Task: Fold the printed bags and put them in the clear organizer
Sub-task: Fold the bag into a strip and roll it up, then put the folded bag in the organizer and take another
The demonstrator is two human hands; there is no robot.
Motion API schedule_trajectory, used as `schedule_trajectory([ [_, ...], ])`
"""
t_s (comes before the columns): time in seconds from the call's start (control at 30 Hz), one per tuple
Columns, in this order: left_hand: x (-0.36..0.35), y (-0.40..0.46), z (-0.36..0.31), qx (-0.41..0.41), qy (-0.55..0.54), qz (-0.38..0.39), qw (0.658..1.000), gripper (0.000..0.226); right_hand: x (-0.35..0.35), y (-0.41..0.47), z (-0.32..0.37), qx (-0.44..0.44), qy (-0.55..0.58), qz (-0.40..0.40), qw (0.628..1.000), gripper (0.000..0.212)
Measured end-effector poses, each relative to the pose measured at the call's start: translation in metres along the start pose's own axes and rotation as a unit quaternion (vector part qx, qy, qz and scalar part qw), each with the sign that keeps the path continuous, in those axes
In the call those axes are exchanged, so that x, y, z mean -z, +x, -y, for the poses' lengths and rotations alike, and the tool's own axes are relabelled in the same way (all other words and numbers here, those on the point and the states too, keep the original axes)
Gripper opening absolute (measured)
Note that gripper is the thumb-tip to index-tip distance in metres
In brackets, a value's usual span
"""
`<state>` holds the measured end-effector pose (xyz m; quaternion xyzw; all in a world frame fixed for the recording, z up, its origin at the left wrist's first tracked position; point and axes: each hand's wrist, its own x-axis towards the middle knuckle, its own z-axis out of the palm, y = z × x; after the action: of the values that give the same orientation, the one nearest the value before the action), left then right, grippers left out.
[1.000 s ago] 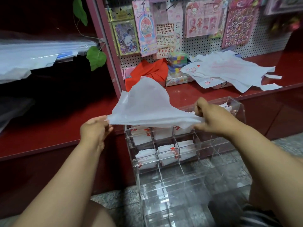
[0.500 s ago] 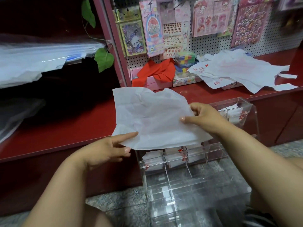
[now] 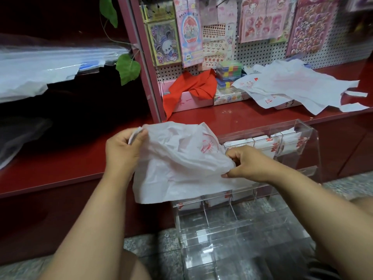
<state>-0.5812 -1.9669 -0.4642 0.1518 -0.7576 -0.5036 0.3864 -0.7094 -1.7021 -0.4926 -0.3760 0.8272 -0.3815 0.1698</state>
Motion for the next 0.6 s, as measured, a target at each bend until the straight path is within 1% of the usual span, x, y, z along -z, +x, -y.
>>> schedule_trajectory([
  [0.03, -0.003, -0.002, -0.001, -0.002, 0.003, -0.014, 1.000, 0.004, 0.002, -0.001, 0.000, -0.003, 0.033, 0.023, 0.999, 0.033],
  [0.07, -0.005, -0.004, -0.001, 0.001, 0.006, -0.023, 1.000, 0.011, 0.004, -0.003, 0.000, -0.007, 0.092, 0.036, 0.995, 0.049],
  [0.1, -0.007, -0.005, 0.000, 0.006, 0.005, -0.024, 1.000, 0.013, 0.006, -0.004, 0.000, -0.019, 0.175, 0.033, 0.984, 0.065],
  [0.13, -0.006, -0.005, 0.000, 0.011, -0.002, -0.024, 1.000, 0.014, 0.008, -0.004, 0.001, -0.028, 0.264, 0.026, 0.964, 0.076],
  [0.17, -0.006, -0.006, -0.001, 0.015, -0.010, -0.018, 1.000, 0.013, 0.010, -0.003, 0.003, -0.034, 0.340, 0.029, 0.939, 0.083],
  [0.2, -0.006, -0.007, -0.002, 0.017, -0.019, -0.013, 1.000, 0.015, 0.011, -0.001, 0.004, -0.039, 0.391, 0.037, 0.919, 0.086],
  [0.27, -0.006, -0.010, -0.003, 0.024, -0.033, 0.002, 0.999, 0.025, 0.010, 0.002, 0.008, -0.037, 0.446, 0.064, 0.892, 0.093],
  [0.33, -0.009, -0.015, -0.007, 0.022, -0.033, 0.020, 0.999, 0.032, 0.006, 0.006, 0.008, -0.026, 0.482, 0.098, 0.870, 0.094],
  [0.4, -0.012, -0.020, -0.010, 0.020, -0.034, 0.040, 0.998, 0.033, 0.000, 0.007, 0.011, -0.023, 0.499, 0.119, 0.858, 0.081],
  [0.43, -0.013, -0.022, -0.012, 0.019, -0.035, 0.046, 0.998, 0.031, -0.003, 0.007, 0.012, -0.025, 0.501, 0.115, 0.858, 0.075],
  [0.5, -0.011, -0.023, -0.011, 0.016, -0.024, 0.050, 0.998, 0.029, -0.006, 0.008, 0.014, -0.023, 0.498, 0.082, 0.863, 0.068],
  [0.6, 0.001, -0.021, -0.003, 0.013, -0.006, 0.046, 0.999, 0.044, -0.001, 0.010, 0.011, -0.002, 0.478, 0.001, 0.878, 0.071],
])
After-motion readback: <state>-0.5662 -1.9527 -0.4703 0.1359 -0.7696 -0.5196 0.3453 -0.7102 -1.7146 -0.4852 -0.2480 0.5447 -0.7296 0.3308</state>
